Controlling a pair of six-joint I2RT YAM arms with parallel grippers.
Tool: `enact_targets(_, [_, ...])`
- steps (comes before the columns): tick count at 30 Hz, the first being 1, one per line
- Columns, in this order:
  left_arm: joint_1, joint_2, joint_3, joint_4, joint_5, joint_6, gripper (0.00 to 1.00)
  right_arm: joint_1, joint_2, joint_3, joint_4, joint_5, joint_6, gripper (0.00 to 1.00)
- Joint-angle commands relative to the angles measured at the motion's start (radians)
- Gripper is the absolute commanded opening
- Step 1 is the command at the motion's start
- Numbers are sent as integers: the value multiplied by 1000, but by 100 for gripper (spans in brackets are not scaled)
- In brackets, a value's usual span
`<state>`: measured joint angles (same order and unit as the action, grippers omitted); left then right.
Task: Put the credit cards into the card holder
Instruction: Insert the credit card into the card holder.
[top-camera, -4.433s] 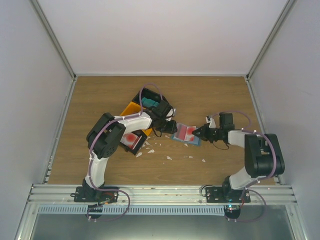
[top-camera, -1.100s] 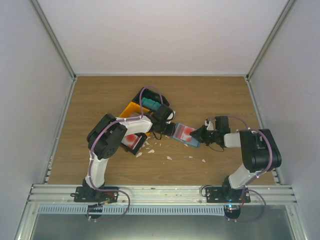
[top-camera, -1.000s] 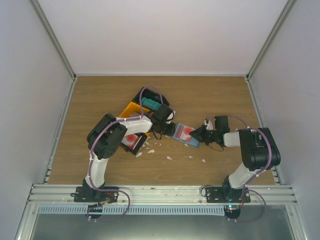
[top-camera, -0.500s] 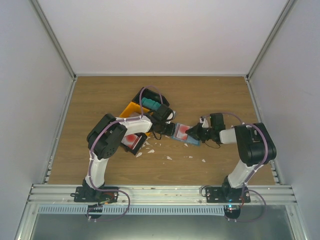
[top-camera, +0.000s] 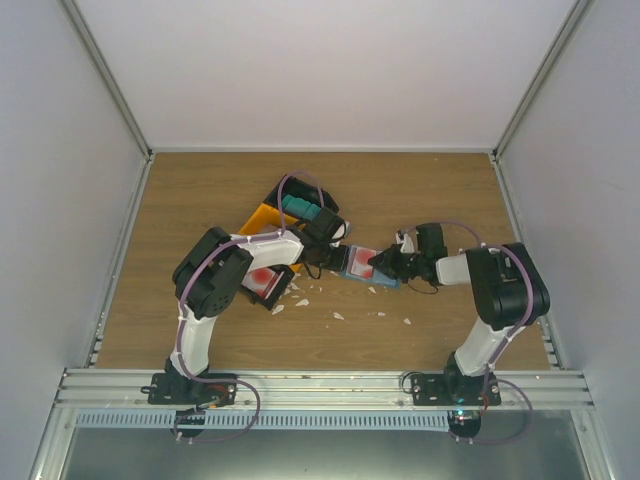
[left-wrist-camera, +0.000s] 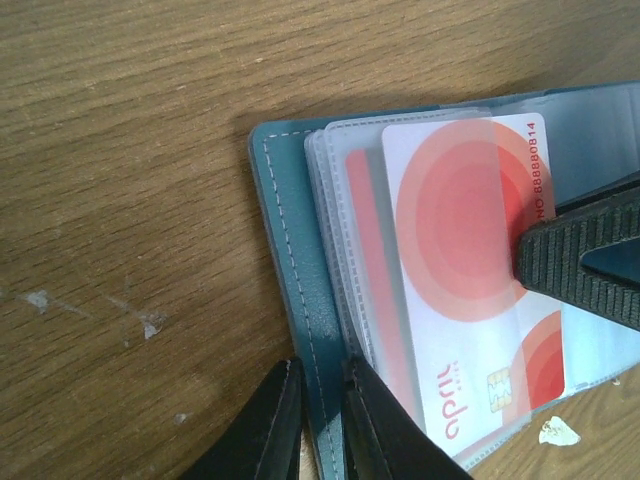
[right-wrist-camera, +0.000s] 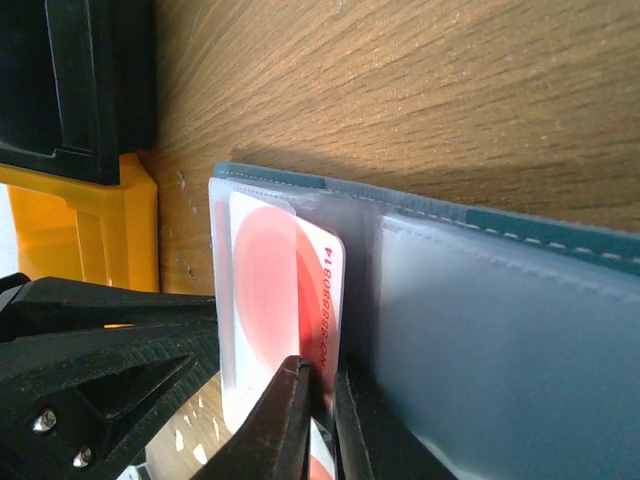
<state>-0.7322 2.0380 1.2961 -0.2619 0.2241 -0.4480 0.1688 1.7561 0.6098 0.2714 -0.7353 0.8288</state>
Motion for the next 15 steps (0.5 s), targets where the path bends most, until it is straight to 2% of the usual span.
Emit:
enact_targets(1, [-22,22,-29,-47,60,23,17,61,26,2,-122,106,-73,10])
enact_targets(5, [-22,16,-26,-53,56,26,17,75,-36,17,-211,185,-103,19])
enact_targets(12, [-22,-6,-23,-56,58,28,17,81,-142,33,-332,296,-117,42])
enact_targets(15, [-22,-22,-23,-59,63,29,17,84,-180,50,-378,320,-131,46])
